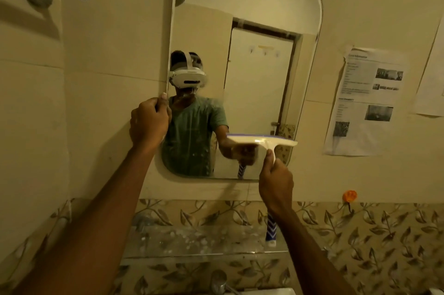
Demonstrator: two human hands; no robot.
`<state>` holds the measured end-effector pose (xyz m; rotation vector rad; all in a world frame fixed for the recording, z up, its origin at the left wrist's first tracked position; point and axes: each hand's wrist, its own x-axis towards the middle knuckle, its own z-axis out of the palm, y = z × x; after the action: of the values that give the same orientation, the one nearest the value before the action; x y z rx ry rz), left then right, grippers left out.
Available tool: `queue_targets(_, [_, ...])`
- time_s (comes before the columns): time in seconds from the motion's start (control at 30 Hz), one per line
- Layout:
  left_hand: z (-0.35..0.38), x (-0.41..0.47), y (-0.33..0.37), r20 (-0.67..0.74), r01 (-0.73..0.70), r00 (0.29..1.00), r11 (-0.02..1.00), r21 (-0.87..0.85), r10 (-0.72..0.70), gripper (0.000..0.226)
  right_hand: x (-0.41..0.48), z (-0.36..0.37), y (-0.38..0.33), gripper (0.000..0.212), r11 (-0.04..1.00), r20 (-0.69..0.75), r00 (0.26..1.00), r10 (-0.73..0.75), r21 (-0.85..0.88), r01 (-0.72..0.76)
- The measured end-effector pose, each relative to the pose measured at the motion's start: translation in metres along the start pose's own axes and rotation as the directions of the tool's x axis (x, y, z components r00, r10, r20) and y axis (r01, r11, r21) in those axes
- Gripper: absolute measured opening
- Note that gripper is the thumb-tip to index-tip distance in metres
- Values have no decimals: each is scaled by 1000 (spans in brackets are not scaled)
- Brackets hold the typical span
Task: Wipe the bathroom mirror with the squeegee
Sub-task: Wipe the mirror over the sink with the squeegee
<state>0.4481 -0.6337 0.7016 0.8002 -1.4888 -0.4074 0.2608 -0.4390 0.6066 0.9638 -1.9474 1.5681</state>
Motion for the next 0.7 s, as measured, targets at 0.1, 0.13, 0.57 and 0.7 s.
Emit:
queue_targets(0.1, [1,-8,-7,6,9,1000,1000,-3,-9,49,19,-2,-12,47,1000,-8,1000,2,23,-2])
queue_targets(0.13, [2,-10,-10,7,12,1000,1000,-6,-12,49,21,-2,-13,48,1000,-18,1000,9,22,-8])
queue_targets(0.57, [2,-28,-10,-18,80,997,994,-70,-81,43,-31,-3,16,49,991,152,981,123,-67,-114])
queue_targets(0.7, [2,-26,-10,-25,100,995,995,-13,-100,43,-6,-6,-1,47,996,69,994,82,-36,-79])
